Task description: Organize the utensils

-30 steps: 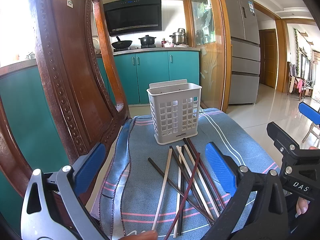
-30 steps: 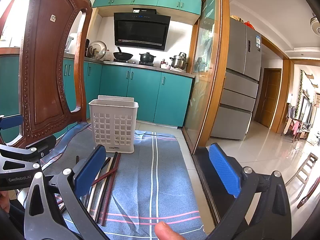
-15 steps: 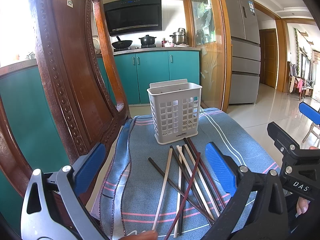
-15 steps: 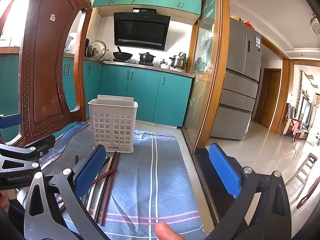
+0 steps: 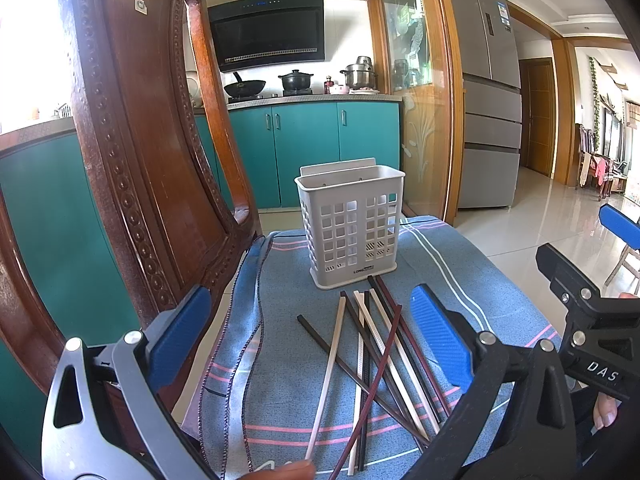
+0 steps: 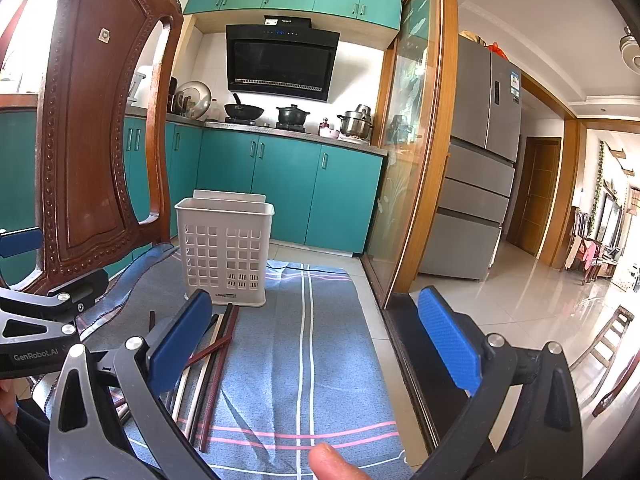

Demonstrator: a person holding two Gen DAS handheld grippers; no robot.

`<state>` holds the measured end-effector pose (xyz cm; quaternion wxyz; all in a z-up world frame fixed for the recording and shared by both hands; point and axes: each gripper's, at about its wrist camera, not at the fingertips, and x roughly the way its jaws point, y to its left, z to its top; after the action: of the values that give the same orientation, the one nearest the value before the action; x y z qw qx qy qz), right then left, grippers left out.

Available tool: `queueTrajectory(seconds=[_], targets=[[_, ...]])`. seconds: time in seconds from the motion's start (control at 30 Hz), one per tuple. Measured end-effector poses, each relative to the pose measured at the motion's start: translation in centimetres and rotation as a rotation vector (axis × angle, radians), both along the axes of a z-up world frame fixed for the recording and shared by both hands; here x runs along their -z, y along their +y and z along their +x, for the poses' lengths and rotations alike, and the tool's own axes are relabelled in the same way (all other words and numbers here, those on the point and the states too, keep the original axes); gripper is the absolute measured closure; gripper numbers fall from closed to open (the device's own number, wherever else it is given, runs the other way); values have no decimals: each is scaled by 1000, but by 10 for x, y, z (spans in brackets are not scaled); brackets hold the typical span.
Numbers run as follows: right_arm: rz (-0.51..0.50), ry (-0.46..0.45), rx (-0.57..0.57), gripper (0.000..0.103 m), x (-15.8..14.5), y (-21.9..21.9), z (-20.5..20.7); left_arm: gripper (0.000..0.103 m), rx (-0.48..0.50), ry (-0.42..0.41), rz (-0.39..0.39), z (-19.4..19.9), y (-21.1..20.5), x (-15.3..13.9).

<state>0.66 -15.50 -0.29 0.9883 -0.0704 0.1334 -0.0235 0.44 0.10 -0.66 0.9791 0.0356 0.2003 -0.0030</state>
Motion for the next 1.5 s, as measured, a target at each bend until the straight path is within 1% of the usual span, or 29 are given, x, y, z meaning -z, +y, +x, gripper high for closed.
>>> queueTrajectory(seconds=[0.63,0.73,0.8,0.83,0.87,0.9,0.93,0.97,1.0,1.03,1.07,1.1,1.13,1.17,1.2,1.23,1.27,1.37,1.4,1.43,1.47,1.5], targets=[[-3,-2,3,3,0,-2,0,3,0,1,0,0,0,0],[-24,8,38,3,0,-5,4,3,-12,23,12,2,1,3],[-62,65,80,3,5,-9,16,3,-21,93,34,12,1,11],[-83,133,100,3,10,-12,30,3,-14,142,38,18,2,17],[-84,183,108,3,15,-16,39,3,-5,206,40,25,2,26],[-83,216,117,3,18,-17,46,3,-1,251,40,31,3,32],[-75,276,118,4,24,-22,58,3,-3,284,40,35,4,38],[-66,309,102,7,27,-23,64,3,-7,316,35,39,6,44],[-62,341,82,16,30,-23,71,4,-10,346,27,42,8,49],[-72,386,62,29,34,-21,83,5,-27,385,6,47,13,53],[-81,422,50,35,36,-18,92,12,-39,414,-20,50,19,58],[-75,467,24,52,39,-16,102,19,-47,443,-54,54,26,61],[-51,516,-18,61,42,-13,111,34,-54,474,-104,58,35,65],[2,591,-77,64,48,-12,126,42,-63,504,-161,62,44,67],[40,648,-113,69,54,-10,139,44,-70,527,-195,65,51,67],[105,728,-164,70,61,-9,156,47,-73,549,-214,69,55,67],[152,766,-195,70,66,-6,165,47,-73,559,-213,74,58,67],[334,881,-280,70,80,-4,198,48,-41,567,-164,88,56,55],[373,916,-298,70,85,-2,205,49,-29,566,-151,94,55,51],[392,936,-308,70,88,0,208,51,-21,573,-139,100,51,45],[395,958,-313,70,93,3,213,56,-16,585,-119,111,51,42],[374,970,-296,70,98,8,215,57,-17,593,-106,119,51,42]])
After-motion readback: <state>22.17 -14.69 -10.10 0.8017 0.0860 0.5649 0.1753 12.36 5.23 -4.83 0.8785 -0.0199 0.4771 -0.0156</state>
